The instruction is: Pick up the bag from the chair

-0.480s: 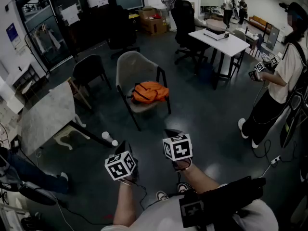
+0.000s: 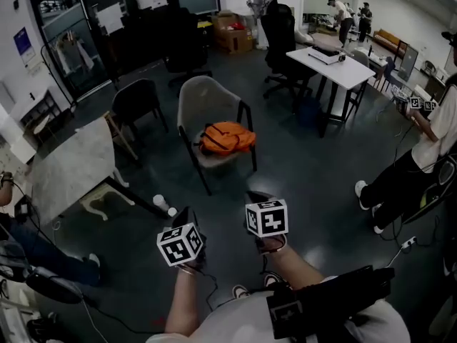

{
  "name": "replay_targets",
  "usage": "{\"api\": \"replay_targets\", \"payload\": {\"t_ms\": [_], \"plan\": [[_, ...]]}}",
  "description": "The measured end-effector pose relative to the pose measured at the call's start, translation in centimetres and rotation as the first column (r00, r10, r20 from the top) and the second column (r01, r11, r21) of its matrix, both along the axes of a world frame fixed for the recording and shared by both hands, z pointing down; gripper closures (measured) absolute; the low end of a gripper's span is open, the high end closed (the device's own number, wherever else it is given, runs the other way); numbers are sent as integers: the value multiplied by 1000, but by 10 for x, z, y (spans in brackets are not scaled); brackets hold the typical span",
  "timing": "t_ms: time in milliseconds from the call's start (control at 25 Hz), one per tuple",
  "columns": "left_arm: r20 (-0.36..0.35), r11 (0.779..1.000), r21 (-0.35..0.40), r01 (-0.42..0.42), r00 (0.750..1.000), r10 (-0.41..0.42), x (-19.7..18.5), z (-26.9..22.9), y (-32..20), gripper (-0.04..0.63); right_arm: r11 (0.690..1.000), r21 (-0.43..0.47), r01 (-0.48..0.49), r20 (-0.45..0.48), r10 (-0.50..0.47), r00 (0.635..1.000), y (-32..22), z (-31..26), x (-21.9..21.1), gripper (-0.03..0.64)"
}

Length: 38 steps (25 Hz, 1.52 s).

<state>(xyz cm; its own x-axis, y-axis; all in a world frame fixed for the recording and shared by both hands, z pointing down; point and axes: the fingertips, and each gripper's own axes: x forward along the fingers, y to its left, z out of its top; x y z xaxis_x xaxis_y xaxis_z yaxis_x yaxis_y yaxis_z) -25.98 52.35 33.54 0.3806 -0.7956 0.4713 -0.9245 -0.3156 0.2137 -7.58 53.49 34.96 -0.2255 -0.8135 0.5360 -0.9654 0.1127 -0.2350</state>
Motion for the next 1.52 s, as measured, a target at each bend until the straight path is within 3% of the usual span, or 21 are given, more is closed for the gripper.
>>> {"api": "replay_targets", "payload": {"t_ms": [600,1520], "plan": [[-40,998,-56,-17,999,14,0,28,-23,582,998,-29,-56,6,56,998,-13,15,6,584],[-5,997,-82,7,1000,-8,34,37,-171,582,999,-37,-40,24,40,999,-170,19,48,584]]}}
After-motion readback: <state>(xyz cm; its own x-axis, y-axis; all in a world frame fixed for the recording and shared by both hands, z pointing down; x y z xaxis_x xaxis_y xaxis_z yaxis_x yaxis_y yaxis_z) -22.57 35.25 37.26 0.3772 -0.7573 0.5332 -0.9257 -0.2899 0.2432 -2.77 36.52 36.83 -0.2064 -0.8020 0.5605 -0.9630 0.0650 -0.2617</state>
